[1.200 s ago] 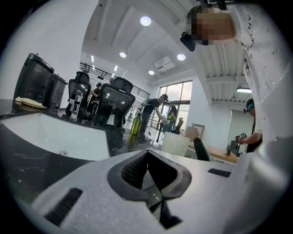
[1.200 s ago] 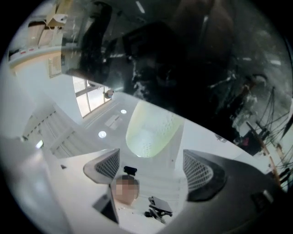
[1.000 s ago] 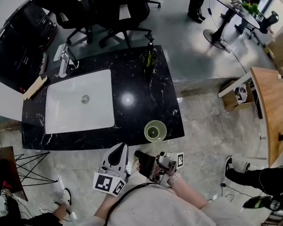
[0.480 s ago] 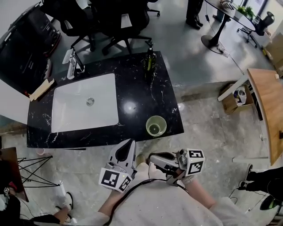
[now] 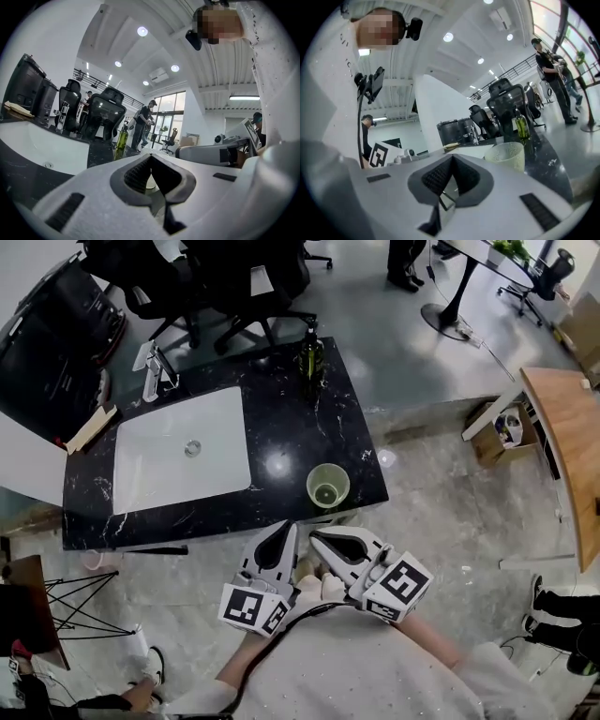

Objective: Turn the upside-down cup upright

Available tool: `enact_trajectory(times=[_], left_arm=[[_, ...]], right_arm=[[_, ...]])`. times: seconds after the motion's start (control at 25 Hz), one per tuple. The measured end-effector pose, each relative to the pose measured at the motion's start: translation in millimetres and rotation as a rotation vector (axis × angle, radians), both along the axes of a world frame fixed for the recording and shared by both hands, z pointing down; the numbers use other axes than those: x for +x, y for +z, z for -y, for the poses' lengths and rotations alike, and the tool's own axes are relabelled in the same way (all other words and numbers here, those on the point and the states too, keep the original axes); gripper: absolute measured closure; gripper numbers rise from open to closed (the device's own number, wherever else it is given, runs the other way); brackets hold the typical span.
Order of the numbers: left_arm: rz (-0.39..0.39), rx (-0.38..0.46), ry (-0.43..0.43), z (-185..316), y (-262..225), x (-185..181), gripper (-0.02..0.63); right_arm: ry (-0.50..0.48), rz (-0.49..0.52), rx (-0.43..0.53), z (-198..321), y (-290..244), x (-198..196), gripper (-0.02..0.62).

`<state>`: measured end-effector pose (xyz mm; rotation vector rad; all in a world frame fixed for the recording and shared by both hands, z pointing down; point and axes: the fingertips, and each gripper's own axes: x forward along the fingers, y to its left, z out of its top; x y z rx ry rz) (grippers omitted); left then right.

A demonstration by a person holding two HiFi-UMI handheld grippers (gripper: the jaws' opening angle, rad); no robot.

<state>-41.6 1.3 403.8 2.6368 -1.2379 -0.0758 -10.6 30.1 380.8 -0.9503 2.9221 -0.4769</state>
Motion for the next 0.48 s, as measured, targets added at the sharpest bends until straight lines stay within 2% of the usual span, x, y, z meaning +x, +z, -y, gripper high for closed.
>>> enact_trajectory(times=[0.28, 0.48], left_arm=[[-0.006, 0.027, 0.011, -3.3, -10.6, 6.7, 0.598], [-0.003, 0.029, 0.012, -7.4, -10.4, 7.3, 0.598]], right_arm=[[0.055, -0.052, 0.064, -3.6, -6.0, -1.5, 0.589], [0.079, -0.023, 0.065, -1.3, -10.5, 2.7, 0.589]])
